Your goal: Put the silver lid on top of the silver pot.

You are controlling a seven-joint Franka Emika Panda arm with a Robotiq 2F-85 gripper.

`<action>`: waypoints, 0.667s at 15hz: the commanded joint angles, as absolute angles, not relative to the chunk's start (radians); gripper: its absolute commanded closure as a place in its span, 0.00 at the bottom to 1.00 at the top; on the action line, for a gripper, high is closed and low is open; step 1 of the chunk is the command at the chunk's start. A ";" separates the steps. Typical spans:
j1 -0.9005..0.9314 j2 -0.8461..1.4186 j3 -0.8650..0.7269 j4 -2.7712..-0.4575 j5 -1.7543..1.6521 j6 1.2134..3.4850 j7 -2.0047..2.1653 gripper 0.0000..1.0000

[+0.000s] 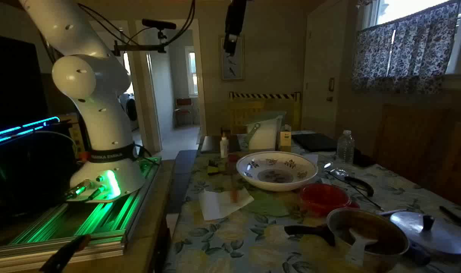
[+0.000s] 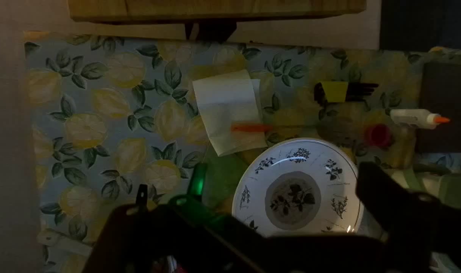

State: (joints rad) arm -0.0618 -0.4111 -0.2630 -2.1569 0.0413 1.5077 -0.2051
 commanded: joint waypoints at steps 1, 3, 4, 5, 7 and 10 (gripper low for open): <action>-0.089 -0.407 -0.241 -2.154 0.049 1.505 -0.214 0.00; -0.089 -0.407 -0.241 -2.154 0.049 1.505 -0.214 0.00; -0.089 -0.407 -0.241 -2.154 0.049 1.505 -0.214 0.00; -0.089 -0.407 -0.241 -2.154 0.049 1.505 -0.214 0.00; -0.089 -0.407 -0.241 -2.154 0.049 1.505 -0.214 0.00; -0.091 -0.359 -0.249 -2.131 0.044 1.540 -0.229 0.00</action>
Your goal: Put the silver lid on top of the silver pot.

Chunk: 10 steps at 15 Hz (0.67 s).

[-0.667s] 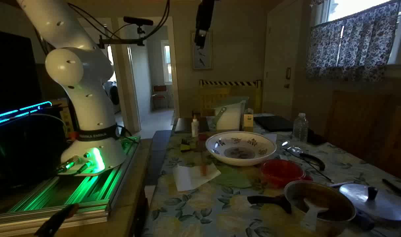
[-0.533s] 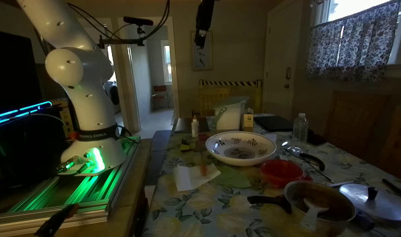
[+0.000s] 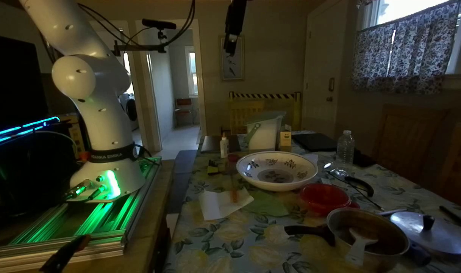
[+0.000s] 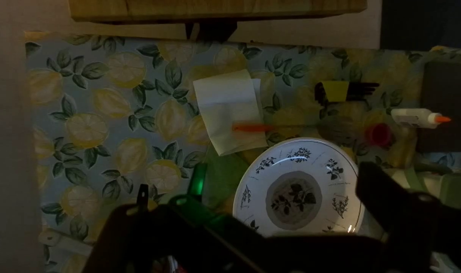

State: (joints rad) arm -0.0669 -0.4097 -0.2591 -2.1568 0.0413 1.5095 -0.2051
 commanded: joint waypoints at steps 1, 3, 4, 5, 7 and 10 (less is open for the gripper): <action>-0.092 -0.333 -0.253 -2.117 0.044 1.562 -0.239 0.00; -0.102 -0.261 -0.253 -2.094 0.012 1.675 -0.242 0.00; -0.103 -0.215 -0.257 -2.073 0.015 1.710 -0.251 0.00; -0.106 -0.164 -0.258 -2.045 0.016 1.738 -0.262 0.00; -0.111 -0.071 -0.254 -1.988 0.028 1.771 -0.285 0.00; -0.127 0.076 -0.241 -1.864 0.044 1.787 -0.273 0.00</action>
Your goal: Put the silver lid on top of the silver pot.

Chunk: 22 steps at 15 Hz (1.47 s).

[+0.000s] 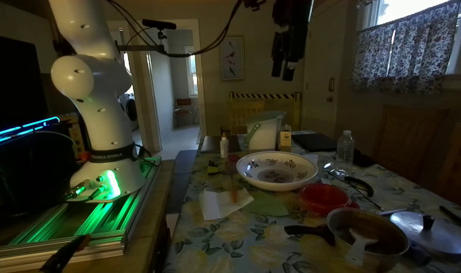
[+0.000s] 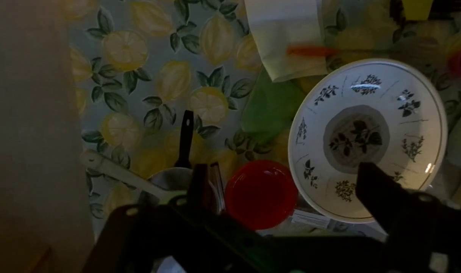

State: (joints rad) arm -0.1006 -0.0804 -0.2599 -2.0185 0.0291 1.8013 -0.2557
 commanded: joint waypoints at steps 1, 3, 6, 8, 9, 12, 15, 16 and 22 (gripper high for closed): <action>-0.133 0.118 -0.236 -1.821 0.046 1.786 -0.270 0.00; -0.149 0.205 -0.225 -1.720 0.054 1.770 -0.272 0.00; -0.175 0.321 -0.207 -1.581 0.046 1.776 -0.254 0.00; -0.191 0.388 -0.194 -1.495 0.046 1.768 -0.239 0.00; -0.200 0.422 -0.189 -1.450 0.046 1.760 -0.231 0.00; -0.222 0.506 -0.173 -1.340 0.043 1.729 -0.219 0.00; -0.237 0.568 -0.157 -1.260 0.036 1.698 -0.213 0.00; -0.229 0.581 -0.161 -1.244 0.021 1.695 -0.178 0.00; -0.235 0.564 -0.153 -1.279 0.020 1.720 -0.192 0.00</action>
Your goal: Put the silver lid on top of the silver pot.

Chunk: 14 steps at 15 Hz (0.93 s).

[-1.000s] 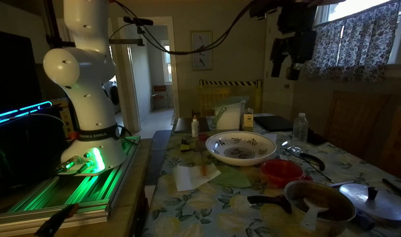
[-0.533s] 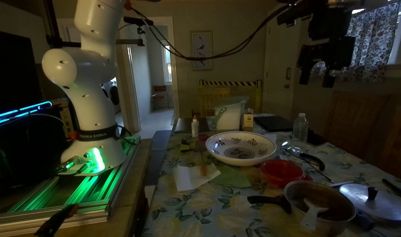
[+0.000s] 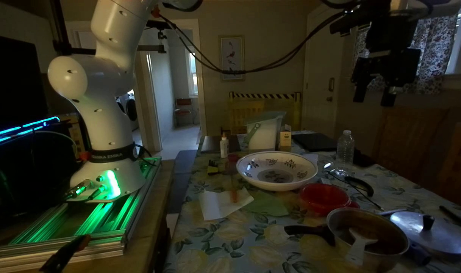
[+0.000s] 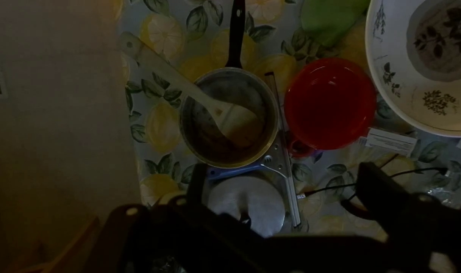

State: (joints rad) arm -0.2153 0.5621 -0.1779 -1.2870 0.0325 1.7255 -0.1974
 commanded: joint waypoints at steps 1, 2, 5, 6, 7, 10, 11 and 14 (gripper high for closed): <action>-0.236 0.578 -0.152 -1.266 0.023 1.715 -0.187 0.00; -0.236 0.587 -0.152 -1.261 0.021 1.726 -0.181 0.00; -0.240 0.635 -0.153 -1.223 0.018 1.718 -0.170 0.00; -0.241 0.652 -0.153 -1.211 0.017 1.713 -0.169 0.00; -0.242 0.677 -0.155 -1.190 0.015 1.713 -0.161 0.00; -0.247 0.747 -0.157 -1.130 0.010 1.698 -0.139 0.00; -0.249 0.774 -0.158 -1.102 0.009 1.693 -0.132 0.00; -0.256 0.851 -0.153 -1.018 0.011 1.694 -0.119 0.00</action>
